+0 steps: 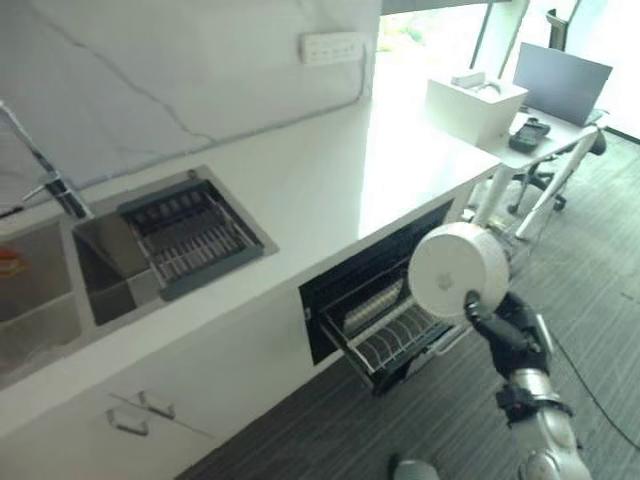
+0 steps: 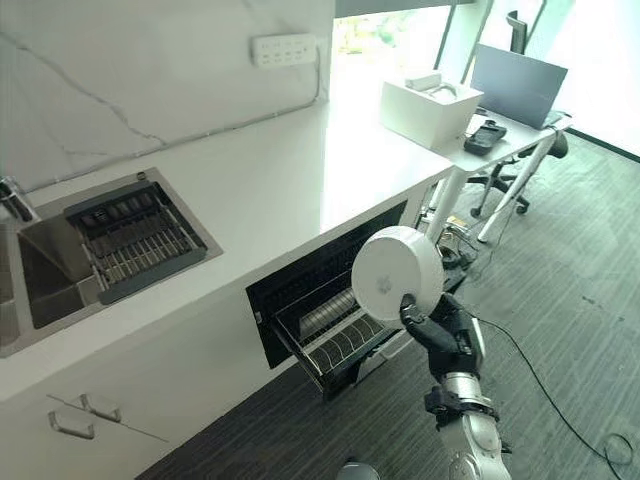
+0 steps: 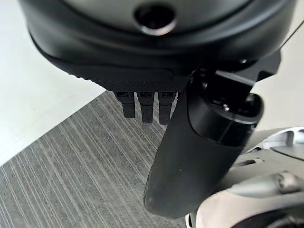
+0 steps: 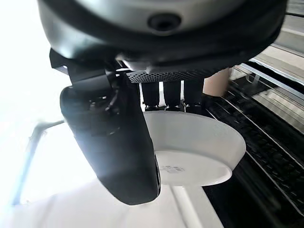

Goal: Place the dishes in the dishwasher.

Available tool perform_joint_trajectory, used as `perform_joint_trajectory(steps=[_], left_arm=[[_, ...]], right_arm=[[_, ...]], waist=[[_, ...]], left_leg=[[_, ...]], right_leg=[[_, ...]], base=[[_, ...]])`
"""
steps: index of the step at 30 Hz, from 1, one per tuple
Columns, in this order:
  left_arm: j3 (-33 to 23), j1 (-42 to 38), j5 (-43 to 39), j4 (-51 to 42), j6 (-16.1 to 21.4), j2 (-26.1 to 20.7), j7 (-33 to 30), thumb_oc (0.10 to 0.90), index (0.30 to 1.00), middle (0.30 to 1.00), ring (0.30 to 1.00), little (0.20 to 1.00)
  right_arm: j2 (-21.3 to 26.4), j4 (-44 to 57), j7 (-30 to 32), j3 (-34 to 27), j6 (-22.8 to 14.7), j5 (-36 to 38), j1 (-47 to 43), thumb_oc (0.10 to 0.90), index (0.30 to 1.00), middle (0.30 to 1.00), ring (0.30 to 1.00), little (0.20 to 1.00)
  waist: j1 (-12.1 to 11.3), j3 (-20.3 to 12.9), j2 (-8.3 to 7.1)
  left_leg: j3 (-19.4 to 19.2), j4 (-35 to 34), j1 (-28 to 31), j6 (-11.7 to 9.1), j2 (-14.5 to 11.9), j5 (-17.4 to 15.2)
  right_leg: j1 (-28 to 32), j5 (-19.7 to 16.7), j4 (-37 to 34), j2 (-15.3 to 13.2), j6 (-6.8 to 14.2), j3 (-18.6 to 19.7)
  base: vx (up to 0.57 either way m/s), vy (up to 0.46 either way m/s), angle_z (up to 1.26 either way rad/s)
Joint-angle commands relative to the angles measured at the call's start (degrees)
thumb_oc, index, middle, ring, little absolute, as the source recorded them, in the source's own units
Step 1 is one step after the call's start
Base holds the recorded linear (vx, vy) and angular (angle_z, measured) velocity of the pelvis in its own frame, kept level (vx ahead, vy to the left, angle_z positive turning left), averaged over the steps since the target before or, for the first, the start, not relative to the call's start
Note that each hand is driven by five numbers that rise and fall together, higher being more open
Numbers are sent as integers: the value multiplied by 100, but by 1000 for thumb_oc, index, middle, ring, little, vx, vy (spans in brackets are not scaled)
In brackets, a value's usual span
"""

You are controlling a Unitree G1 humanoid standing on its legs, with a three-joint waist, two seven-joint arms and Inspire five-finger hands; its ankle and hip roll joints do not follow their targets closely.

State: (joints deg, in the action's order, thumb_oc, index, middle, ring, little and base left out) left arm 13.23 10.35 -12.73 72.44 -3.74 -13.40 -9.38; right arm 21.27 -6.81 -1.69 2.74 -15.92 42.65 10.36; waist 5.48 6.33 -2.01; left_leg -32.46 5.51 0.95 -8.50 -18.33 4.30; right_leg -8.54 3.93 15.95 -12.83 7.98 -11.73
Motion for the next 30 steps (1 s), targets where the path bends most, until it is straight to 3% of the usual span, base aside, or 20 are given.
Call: perform_joint_trajectory(steps=[1, 8, 13, 16, 19, 20, 22, 24, 30], left_arm=[[-33, -534, 124, -353, 94, -4, 18, 800, 900, 900, 900, 900], [-29, -527, 142, -386, -96, -60, 12, 800, 900, 900, 900, 900], [64, -608, -20, -565, -210, -40, 22, 800, 900, 900, 900, 900], [119, -579, 49, -718, -177, -70, 14, 800, 900, 900, 900, 900], [169, -652, -96, -798, -321, -234, 113, 800, 900, 900, 900, 900], [153, -748, -798, -747, -526, -317, 328, 800, 900, 900, 900, 900], [10, -863, -965, -713, -651, -342, 487, 800, 900, 900, 900, 900], [26, -1103, -831, -707, -605, -394, 663, 800, 900, 900, 900, 900], [366, -1265, -506, -757, -418, -418, 759, 800, 900, 900, 900, 900]], right_arm=[[144, 628, -371, -340, -560, -105, -912, 400, 300, 300, 300, 300], [42, 387, 141, -5, -227, -397, -1107, 400, 300, 300, 300, 300], [104, 132, 1297, 76, -68, -1271, -1306, 400, 300, 300, 300, 300], [376, -490, 1642, 69, -140, -2238, -1745, 400, 300, 300, 300, 300], [768, -1063, 1898, 213, 225, -2490, -2374, 400, 300, 300, 300, 300], [1012, -1510, 1999, 371, 377, -2654, -2841, 400, 300, 300, 300, 300], [1204, -1879, 2102, 480, 540, -2805, -3166, 400, 300, 300, 300, 300], [1445, -2630, 2586, 663, 783, -2965, -3739, 400, 300, 300, 300, 300], [1733, -3960, 3083, 1136, 788, -3669, -4519, 400, 300, 300, 300, 300]], waist=[[-29, 253, -83], [-220, 374, -6], [-331, 523, 70], [-491, 663, 117], [-648, 792, 161], [-731, 888, 184], [-808, 953, 201], [-924, 1090, 229], [-1143, 1330, 373]], left_leg=[[527, 1168, -199, 220, 165, -1342], [814, 1168, -402, 196, 183, -1306], [981, 1168, -558, 194, 230, -1269], [1125, 1168, -663, 187, 266, -1249], [1245, 1168, -753, 171, 297, -1220], [1300, 1168, -799, 150, 308, -1191], [1343, 1168, -844, 156, 327, -1182], [1448, 1168, -990, 136, 359, -1129], [1585, 1168, -1126, 135, 435, -1081]], right_leg=[[152, 397, 124, -272, 192, -493], [139, 407, 124, -311, 218, -590], [78, 368, 124, -348, 236, -617], [42, 334, 124, -405, 261, -659], [4, 307, 124, -441, 281, -682], [-1, 297, 124, -461, 276, -724], [-11, 281, 124, -498, 282, -764], [-95, 218, 124, -541, 312, -816], [-147, 187, 124, -595, 322, -845]], base=[[53, -15, 12], [32, 3, 14], [-17, 19, 16], [-62, 3, 7], [-68, 5, 7], [-59, 10, 10], [-80, -5, 19], [-125, -5, 18], [-61, 23, 19]])
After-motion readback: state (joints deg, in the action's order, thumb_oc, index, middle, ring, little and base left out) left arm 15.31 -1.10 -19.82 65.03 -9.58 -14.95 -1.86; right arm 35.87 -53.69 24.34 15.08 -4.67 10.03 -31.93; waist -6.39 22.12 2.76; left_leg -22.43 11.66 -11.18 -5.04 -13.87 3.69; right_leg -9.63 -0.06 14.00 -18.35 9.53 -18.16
